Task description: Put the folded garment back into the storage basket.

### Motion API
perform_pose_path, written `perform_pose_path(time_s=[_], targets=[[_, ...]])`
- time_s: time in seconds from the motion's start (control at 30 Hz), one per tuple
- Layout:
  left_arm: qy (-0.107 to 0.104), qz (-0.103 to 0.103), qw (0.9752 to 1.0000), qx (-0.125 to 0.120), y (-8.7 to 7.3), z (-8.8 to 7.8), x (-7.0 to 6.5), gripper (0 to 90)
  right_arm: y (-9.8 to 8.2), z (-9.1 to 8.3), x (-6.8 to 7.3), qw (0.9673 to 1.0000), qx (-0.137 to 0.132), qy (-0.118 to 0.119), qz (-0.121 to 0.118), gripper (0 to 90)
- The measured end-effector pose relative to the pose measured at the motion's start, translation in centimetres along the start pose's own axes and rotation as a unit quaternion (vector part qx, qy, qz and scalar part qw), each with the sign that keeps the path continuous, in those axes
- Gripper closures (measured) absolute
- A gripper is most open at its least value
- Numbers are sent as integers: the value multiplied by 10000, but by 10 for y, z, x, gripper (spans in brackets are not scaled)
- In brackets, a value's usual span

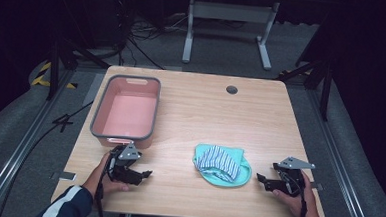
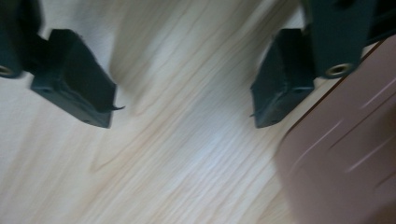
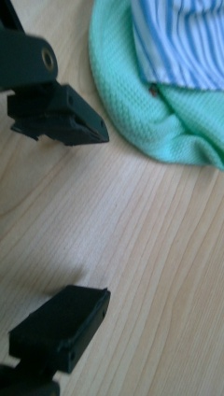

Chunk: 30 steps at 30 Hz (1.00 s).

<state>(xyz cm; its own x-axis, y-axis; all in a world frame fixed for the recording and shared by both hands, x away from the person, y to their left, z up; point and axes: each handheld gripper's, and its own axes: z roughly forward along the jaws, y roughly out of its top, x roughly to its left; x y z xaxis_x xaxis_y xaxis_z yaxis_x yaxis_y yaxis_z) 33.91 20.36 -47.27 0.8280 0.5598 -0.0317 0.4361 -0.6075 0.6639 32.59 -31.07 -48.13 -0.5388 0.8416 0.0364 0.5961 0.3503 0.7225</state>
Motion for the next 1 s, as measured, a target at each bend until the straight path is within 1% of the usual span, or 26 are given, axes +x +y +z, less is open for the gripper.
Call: perform_pose_path(time_s=[0.03, 0.07, 0.1, 0.13, 0.17, 0.2, 0.27, 0.3, 0.33, 0.37, 0.4, 0.43, 0.47, 0.5, 0.53, 0.6, 0.67, 0.73, 0.77, 0.87, 0.9, 0.93, 0.97, 1.0], targets=[[27, 91, 10000, 6, 3, 0, -2, 196, 1, -3, 0, 10000, -45, 13, 62, 236], [31, 157, 9999, -6, 6, 0, -5, 259, 2, -4, 1, 10000, -57, 35, 61, 283], [-52, 224, 9997, -28, 11, 1, -8, 264, 4, -7, 1, 9998, -104, 181, 43, 321], [-146, 212, 9996, -67, 14, 2, -8, 228, 7, -9, 3, 9995, -127, 273, 29, 307], [-178, 155, 9997, -113, 18, 4, -9, 256, 8, -11, 5, 9996, -143, 221, -29, 308], [-217, 145, 9996, -121, 23, 6, -9, 279, 10, -12, 7, 9997, -152, 199, -75, 308], [-336, 163, 9992, -153, 31, 12, -12, 286, 13, -13, 10, 9996, -165, 217, -82, 317], [-336, 163, 9992, -153, 31, 12, -12, 311, 14, -13, 11, 9996, -156, 209, -103, 320], [-503, 317, 9981, -149, 40, 21, -16, 343, 16, -14, 12, 9995, -172, 230, -101, 327], [-487, 352, 9981, -118, 45, 25, -19, 346, 18, -14, 13, 9994, -172, 247, -160, 347], [-487, 352, 9981, -118, 45, 25, -19, 347, 21, -14, 15, 9993, -165, 277, -183, 360], [-509, 397, 9979, -25, 52, 33, -22, 347, 24, -13, 17, 9993, -161, 236, -228, 364], [-491, 407, 9980, -41, 57, 38, -26, 347, 26, -12, 19, 9993, -171, 210, -266, 372], [-489, 449, 9978, -33, 61, 40, -27, 347, 30, -11, 21, 9991, -194, 262, -281, 382], [-489, 449, 9978, -33, 61, 40, -27, 347, 30, -11, 21, 9991, -194, 262, -281, 382], [-434, 515, 9977, -85, 72, 46, -30, 348, 37, -8, 26, 9988, -248, 275, -332, 389], [-388, 531, 9977, -146, 81, 51, -32, 365, 41, -5, 29, 9987, -274, 267, -327, 385], [-398, 458, 9979, -219, 88, 55, -31, 372, 45, 0, 32, 9986, -241, 289, -378, 392], [-362, 425, 9982, -231, 92, 58, -30, 377, 46, 2, 33, 9987, -221, 272, -382, 394], [-302, 419, 9984, -246, 101, 66, -28, 383, 50, 8, 35, 9986, -201, 317, -379, 410], [-279, 390, 9984, -287, 104, 69, -27, 383, 51, 10, 35, 9985, -187, 300, -415, 413], [-282, 328, 9985, -342, 108, 72, -26, 383, 52, 12, 35, 9985, -168, 320, -403, 415], [-265, 326, 9984, -366, 110, 74, -25, 383, 53, 14, 36, 9985, -138, 309, -428, 416], [-271, 277, 9986, -353, 113, 78, -24, 382, 54, 16, 35, 9985, -135, 292, -436, 417]])
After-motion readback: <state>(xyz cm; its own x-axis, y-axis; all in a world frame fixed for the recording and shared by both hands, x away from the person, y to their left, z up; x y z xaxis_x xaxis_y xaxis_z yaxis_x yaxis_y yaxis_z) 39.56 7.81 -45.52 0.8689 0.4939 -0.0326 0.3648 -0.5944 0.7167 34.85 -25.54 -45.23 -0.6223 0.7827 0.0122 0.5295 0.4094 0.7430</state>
